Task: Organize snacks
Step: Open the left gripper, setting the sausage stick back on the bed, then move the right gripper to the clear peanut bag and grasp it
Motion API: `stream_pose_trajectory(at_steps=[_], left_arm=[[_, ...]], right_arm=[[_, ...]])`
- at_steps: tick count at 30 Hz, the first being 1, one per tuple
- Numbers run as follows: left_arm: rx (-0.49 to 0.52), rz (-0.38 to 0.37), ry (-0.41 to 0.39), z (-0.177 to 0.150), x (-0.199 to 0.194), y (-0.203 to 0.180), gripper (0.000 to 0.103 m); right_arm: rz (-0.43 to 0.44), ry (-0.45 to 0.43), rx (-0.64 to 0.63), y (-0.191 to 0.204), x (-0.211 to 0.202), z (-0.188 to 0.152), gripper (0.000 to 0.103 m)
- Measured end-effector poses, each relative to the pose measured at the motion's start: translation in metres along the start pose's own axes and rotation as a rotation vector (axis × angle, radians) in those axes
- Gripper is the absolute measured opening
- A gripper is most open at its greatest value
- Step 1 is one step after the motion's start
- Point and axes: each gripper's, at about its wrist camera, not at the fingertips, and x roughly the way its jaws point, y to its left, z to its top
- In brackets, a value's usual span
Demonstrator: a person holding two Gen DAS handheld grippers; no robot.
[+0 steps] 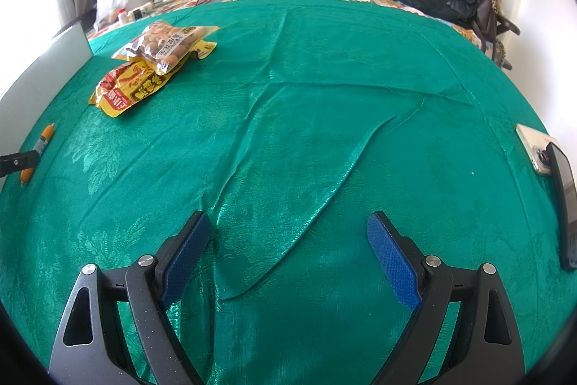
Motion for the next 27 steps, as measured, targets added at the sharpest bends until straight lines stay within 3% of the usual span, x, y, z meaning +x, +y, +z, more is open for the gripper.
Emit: stream_pose_trajectory(at_steps=[3,11,27], left_arm=[[0.062,0.031,-0.039,-0.0009,0.0048,-0.0065,0.102],[0.054,0.011,-0.099,-0.0041,0.0075,-0.0003,0.103],[0.052,0.01,-0.103,-0.0035,0.009,-0.0024,0.103]], right_arm=[[0.0,0.0,0.0,0.0001,0.0001,0.0,0.091],[0.0,0.0,0.0,0.0007,0.0001,0.0002,0.091],[0.0,0.0,0.0,0.0006,0.0,0.0001,0.091]])
